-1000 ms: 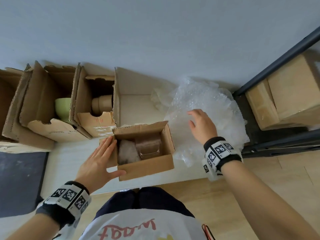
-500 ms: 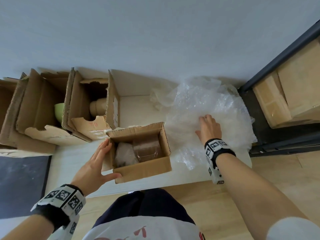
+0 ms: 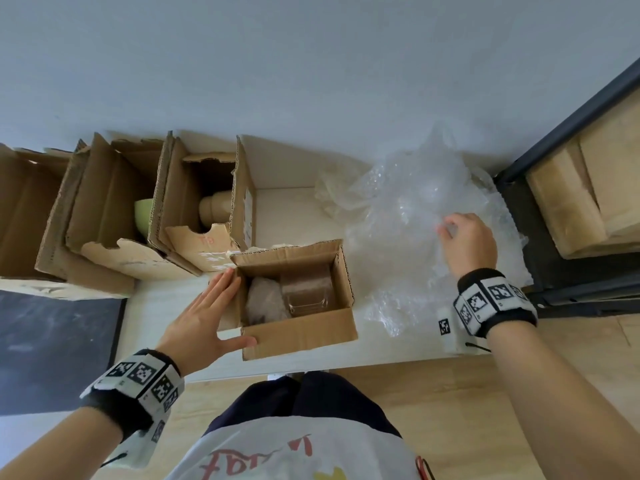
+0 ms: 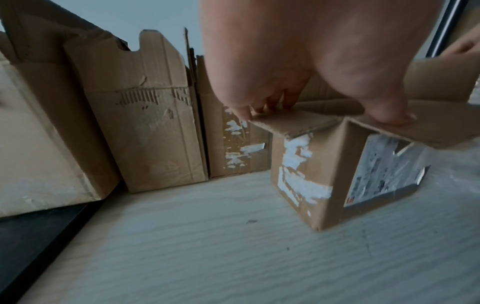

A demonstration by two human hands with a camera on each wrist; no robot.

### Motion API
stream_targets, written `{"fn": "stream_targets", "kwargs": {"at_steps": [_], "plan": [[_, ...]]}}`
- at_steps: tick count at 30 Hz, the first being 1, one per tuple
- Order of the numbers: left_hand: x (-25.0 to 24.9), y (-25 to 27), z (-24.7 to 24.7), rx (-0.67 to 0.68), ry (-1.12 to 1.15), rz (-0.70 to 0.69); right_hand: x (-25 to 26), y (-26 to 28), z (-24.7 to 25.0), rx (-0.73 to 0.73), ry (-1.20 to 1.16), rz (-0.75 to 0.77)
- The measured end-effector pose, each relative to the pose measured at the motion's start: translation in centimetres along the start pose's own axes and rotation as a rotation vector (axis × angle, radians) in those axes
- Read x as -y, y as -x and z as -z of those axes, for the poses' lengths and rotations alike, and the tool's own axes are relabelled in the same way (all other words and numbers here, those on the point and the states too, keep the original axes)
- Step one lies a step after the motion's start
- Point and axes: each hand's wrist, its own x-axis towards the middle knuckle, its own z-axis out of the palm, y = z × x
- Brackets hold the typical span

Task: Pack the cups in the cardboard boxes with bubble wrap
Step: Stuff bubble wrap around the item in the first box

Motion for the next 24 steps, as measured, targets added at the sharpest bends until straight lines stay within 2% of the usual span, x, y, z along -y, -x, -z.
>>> {"fn": "stream_targets", "kwargs": {"at_steps": [3,5,7,10,13,17,21,24], "plan": [[-0.7,0.4,0.9,-0.023,-0.014,-0.054,0.6,0.8,2.9,-0.066,-0.24,0.027],[-1.9,0.5,1.8,-0.075,-0.003,-0.09,1.8,1.5,4.5,-0.023,-0.418,0.038],[-3.9,0.5,3.4,-0.11,0.142,-0.121,3.8,2.5,5.5,0.046,-0.562,0.055],[-7.4,0.0,7.0,-0.07,0.426,-0.165,7.1,3.9,5.9,0.086,-0.71,0.118],[-10.8,-0.6,9.9,-0.097,0.615,-0.258,10.3,4.9,5.2,0.121,-0.802,0.162],[-14.2,-1.2,12.3,-0.209,0.894,-0.33,13.7,5.9,3.9,0.233,-0.858,0.161],[-15.4,-1.1,14.0,-0.358,1.051,-0.311,15.8,6.4,3.3,0.325,-0.875,0.179],[-14.9,-0.9,15.5,-0.368,1.103,-0.262,16.0,6.0,3.5,0.25,-0.93,0.142]]}}
